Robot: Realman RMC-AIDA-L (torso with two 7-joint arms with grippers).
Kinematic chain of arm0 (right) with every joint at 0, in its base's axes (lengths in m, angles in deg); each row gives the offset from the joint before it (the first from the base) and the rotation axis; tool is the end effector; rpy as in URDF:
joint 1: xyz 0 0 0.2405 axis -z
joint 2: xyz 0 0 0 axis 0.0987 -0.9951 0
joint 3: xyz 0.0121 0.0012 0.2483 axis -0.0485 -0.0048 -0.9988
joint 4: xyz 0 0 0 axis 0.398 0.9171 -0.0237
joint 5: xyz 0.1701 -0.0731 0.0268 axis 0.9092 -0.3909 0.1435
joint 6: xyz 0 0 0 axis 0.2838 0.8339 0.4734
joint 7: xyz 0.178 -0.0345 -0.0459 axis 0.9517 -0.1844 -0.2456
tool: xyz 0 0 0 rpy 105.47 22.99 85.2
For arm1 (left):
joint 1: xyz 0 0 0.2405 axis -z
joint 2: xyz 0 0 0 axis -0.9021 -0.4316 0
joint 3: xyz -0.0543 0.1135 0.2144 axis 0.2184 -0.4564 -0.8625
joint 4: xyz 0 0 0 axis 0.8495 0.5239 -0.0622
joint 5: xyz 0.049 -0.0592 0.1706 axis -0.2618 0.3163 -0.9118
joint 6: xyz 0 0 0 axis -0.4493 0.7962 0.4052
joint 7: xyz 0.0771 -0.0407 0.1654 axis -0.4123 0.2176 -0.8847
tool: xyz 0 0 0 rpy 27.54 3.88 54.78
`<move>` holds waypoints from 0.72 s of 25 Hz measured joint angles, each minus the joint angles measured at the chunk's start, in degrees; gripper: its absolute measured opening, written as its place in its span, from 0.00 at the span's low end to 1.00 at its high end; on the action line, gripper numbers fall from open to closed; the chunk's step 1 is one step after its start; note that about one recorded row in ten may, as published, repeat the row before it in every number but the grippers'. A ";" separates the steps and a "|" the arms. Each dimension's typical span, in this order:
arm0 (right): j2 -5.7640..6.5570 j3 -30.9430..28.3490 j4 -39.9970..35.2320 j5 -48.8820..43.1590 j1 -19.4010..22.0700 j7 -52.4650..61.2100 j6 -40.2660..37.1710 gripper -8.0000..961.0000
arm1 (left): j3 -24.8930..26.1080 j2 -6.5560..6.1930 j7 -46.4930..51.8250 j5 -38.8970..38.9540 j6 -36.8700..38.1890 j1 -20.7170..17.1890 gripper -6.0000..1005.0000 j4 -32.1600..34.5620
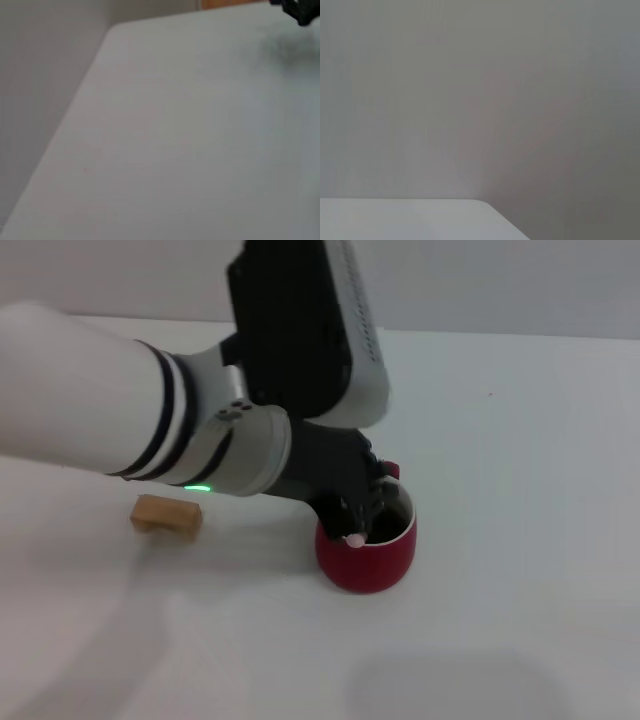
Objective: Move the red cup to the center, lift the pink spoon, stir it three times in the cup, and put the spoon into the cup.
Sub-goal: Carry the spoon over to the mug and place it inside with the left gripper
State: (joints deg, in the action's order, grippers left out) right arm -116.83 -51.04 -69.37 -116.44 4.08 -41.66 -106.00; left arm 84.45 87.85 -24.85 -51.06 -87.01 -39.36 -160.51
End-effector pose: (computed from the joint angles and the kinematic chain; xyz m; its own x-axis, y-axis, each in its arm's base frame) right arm 0.4211 0.1925 0.0486 0.7780 -0.0993 -0.6203 -0.5396 0.4000 -0.7408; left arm -0.0843 0.2924 -0.0599 0.9903 -0.0521 -0.1286 -0.0952 -0.9294 -0.3565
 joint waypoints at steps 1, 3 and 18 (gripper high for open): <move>0.01 0.00 0.00 0.00 0.00 0.00 0.00 0.01 | 0.01 0.00 0.35 0.00 0.35 -0.73 0.09 -0.76; 0.10 0.00 0.00 0.00 0.01 0.00 0.00 0.01 | 0.02 0.00 1.67 -0.03 0.64 -2.08 0.14 -2.48; 0.18 0.00 -0.26 0.00 0.13 0.00 0.01 0.01 | -1.98 0.22 7.24 0.00 -1.37 -2.60 0.62 1.71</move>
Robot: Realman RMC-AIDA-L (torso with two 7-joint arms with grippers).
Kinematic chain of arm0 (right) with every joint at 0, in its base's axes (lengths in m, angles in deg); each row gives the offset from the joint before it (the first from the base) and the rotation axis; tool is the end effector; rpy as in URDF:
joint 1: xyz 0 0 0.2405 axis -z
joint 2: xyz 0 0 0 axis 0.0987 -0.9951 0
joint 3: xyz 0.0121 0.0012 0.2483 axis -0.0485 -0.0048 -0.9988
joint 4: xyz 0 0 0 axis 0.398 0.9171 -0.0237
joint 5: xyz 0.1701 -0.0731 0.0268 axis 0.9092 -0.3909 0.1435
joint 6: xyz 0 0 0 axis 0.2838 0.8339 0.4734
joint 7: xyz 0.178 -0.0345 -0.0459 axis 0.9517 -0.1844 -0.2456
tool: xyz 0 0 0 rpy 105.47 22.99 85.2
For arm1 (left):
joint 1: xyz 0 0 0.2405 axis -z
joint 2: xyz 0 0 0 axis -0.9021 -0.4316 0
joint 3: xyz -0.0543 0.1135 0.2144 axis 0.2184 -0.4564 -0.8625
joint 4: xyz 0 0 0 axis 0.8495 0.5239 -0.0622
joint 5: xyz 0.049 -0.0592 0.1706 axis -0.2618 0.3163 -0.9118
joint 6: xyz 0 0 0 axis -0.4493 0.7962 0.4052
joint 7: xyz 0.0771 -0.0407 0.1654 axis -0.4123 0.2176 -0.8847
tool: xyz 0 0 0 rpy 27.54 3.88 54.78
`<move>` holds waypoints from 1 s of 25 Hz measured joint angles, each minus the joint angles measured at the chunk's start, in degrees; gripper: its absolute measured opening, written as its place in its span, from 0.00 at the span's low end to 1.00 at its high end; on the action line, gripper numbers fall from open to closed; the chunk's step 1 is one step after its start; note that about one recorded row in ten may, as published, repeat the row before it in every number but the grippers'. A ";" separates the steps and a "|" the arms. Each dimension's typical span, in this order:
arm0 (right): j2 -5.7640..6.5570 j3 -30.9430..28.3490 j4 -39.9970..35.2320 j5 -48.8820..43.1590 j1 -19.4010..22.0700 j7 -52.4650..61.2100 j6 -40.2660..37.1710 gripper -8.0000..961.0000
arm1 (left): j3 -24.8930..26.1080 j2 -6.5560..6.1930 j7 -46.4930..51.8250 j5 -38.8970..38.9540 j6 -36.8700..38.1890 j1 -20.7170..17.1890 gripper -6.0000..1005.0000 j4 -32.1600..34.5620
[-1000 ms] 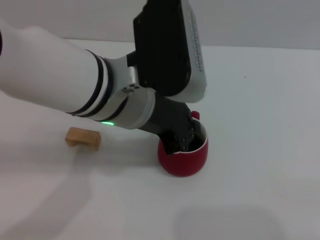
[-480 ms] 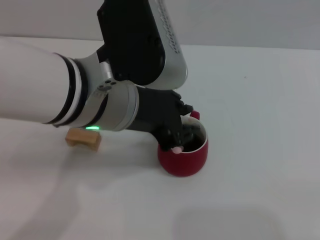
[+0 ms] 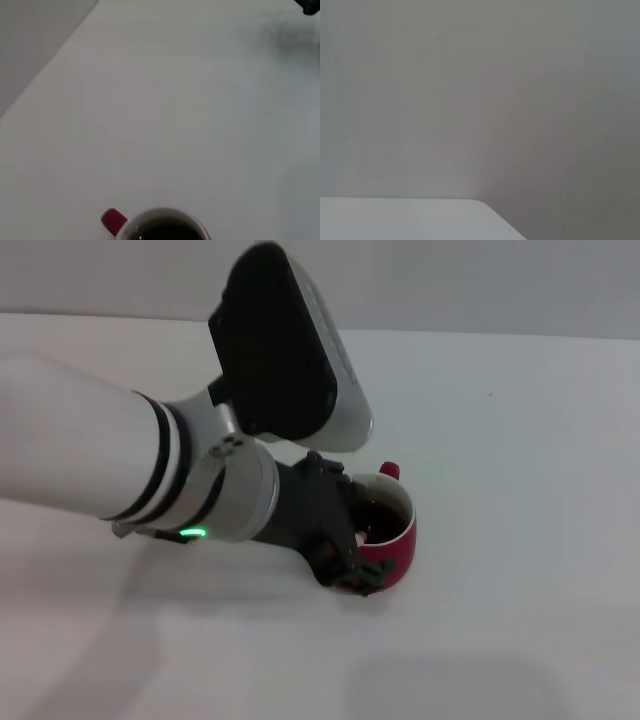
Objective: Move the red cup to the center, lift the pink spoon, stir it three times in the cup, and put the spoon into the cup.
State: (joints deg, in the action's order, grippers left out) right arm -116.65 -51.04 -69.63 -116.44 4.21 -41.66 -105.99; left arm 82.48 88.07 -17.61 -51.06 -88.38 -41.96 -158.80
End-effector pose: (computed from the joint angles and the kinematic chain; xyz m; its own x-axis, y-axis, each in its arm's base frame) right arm 0.4227 0.1912 0.0507 0.7822 -0.1028 -0.6145 -0.5326 0.4015 -0.7450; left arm -0.1058 0.2786 -0.0712 0.9848 0.1217 -0.1241 0.0763 -0.9442 -0.3204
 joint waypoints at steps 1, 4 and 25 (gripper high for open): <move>0.00 0.01 -0.01 0.00 0.03 0.00 0.00 0.01 | -0.13 0.01 0.07 -0.03 0.08 0.06 0.64 0.42; 0.00 0.07 -0.01 0.00 0.15 0.00 0.01 0.01 | -0.26 0.00 0.41 -0.13 0.38 0.23 0.70 1.47; 0.00 0.18 0.08 0.00 0.33 0.00 0.01 0.01 | -0.45 -0.20 5.83 -3.65 2.45 -0.31 0.76 2.12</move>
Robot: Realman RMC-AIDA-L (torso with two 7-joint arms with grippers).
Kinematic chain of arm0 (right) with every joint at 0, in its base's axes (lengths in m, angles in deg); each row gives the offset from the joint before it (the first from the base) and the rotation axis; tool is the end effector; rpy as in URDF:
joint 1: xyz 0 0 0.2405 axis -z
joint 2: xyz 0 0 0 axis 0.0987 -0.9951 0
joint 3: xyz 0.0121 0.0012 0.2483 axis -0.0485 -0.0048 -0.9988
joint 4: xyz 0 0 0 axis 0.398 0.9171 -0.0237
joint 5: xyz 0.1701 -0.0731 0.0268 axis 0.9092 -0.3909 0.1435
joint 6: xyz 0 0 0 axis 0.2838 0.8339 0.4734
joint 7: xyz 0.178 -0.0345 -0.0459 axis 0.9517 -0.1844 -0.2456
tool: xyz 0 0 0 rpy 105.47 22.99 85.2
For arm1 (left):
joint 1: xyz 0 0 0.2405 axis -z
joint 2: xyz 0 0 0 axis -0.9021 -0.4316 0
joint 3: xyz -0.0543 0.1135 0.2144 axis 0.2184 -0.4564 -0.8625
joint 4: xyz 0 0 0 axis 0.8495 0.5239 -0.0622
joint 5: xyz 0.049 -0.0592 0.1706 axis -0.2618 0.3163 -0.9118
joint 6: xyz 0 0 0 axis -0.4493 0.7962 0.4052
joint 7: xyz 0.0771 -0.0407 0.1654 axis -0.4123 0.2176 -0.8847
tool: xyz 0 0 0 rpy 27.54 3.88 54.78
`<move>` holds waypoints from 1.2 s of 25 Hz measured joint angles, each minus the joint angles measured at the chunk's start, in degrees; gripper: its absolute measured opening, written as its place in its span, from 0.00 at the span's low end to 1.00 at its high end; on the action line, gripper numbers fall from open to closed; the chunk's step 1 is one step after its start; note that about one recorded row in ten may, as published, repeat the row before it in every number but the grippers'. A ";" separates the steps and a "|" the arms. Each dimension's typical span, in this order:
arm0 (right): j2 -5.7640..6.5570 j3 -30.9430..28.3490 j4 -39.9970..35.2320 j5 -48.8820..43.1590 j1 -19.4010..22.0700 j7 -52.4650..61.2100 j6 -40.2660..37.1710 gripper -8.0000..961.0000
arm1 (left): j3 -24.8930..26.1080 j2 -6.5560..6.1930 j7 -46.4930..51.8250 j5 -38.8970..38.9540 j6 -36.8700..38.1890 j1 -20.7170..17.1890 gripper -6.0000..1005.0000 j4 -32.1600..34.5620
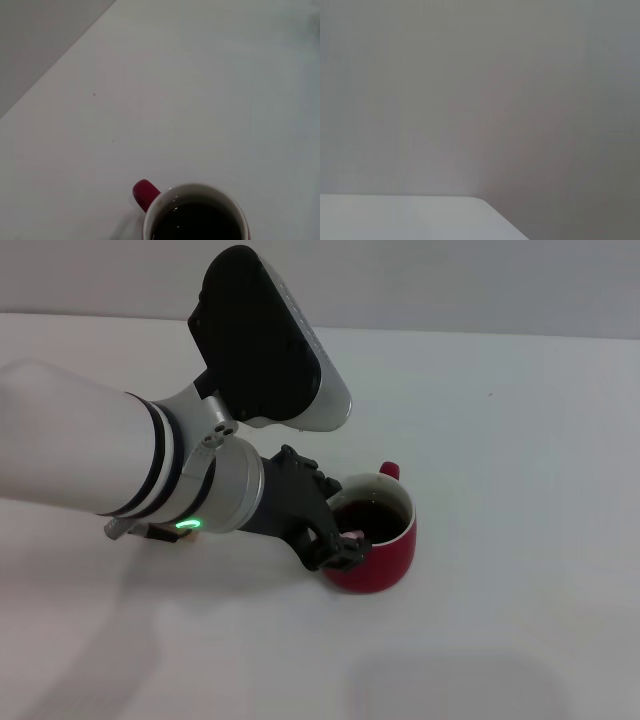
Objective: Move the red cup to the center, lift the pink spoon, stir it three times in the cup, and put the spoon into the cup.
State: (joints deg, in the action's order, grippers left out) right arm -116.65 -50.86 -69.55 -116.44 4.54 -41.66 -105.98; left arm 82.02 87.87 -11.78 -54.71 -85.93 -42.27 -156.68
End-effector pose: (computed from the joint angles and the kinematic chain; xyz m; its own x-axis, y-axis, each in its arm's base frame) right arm 0.4234 0.1890 0.0499 0.7809 -0.1074 -0.6153 -0.5320 0.4017 -0.7454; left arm -0.1195 0.2902 -0.0708 0.9652 0.2332 -0.1187 0.1712 -0.9059 -0.3874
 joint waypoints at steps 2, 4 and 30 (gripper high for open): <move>0.00 0.00 0.00 0.00 -0.01 0.00 0.00 0.01 | 0.04 0.01 0.08 -0.01 -0.15 0.04 0.76 0.09; 0.00 0.00 -0.04 0.00 -0.01 0.00 0.00 0.01 | -0.20 0.02 0.15 -0.02 -0.23 0.06 0.75 0.15; 0.00 0.03 0.00 0.00 -0.09 0.00 -0.53 0.01 | -0.26 -0.06 1.52 -0.01 -2.16 -0.06 0.39 -0.05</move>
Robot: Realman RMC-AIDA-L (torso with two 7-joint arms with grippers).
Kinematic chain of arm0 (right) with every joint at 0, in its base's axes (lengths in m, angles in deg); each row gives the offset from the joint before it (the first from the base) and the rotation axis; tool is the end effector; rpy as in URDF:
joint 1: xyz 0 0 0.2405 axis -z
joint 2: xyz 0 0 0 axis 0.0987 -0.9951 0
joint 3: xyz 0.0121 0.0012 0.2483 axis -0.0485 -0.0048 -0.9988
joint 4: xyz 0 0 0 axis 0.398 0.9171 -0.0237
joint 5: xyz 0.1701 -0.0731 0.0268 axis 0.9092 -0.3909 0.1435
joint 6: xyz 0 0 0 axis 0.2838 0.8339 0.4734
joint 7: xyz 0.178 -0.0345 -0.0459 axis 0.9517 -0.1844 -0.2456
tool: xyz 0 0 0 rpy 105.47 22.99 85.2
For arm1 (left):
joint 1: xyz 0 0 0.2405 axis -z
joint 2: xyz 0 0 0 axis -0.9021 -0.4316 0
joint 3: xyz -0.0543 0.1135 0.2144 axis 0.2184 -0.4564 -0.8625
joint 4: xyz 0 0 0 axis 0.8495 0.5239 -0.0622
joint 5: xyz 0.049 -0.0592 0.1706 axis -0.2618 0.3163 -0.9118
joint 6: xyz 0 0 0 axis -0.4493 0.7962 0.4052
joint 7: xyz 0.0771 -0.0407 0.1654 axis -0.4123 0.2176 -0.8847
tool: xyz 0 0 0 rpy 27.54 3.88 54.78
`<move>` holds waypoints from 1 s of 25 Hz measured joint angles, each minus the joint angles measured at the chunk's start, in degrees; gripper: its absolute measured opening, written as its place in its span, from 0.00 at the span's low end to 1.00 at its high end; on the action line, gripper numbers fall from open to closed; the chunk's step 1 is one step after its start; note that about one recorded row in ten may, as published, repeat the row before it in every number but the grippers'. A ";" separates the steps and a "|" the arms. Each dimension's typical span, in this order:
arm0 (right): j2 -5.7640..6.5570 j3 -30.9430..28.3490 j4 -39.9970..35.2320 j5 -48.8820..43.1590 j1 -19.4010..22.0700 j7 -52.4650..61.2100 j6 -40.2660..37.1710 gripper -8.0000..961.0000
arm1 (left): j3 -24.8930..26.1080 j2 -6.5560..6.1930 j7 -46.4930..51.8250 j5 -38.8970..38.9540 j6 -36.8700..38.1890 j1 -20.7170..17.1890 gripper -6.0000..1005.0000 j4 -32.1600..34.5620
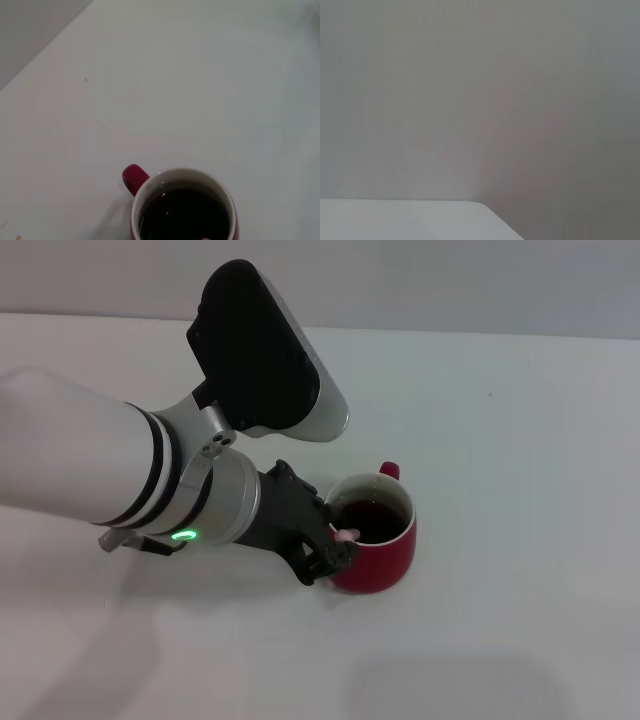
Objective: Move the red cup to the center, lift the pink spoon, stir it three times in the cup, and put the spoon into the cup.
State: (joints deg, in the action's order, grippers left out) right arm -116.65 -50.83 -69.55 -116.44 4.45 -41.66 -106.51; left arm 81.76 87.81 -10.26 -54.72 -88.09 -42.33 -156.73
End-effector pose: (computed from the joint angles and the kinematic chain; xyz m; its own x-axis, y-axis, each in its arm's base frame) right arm 0.4218 0.1898 0.0510 0.7841 -0.0979 -0.6128 -0.5325 0.4010 -0.7454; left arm -0.1247 0.2844 -0.0720 0.9537 0.2659 -0.1408 0.1984 -0.9076 -0.3701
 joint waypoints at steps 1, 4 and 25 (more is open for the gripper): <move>0.00 0.20 0.00 0.00 0.04 0.00 -0.10 0.01 | -0.01 0.00 0.00 0.00 0.00 0.01 0.39 -0.15; 0.00 0.29 0.00 0.00 0.06 0.00 -0.10 0.01 | -0.04 0.00 0.00 0.03 -0.06 0.10 0.37 -0.34; 0.00 0.32 0.00 0.00 -0.10 0.00 -0.09 0.01 | 0.00 -0.01 -0.04 -0.13 -1.65 0.92 0.20 -2.61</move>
State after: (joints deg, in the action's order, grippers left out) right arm -116.65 -50.51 -69.55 -116.44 4.35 -41.66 -106.60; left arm 81.76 87.80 -10.31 -54.85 -89.74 -41.41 -159.33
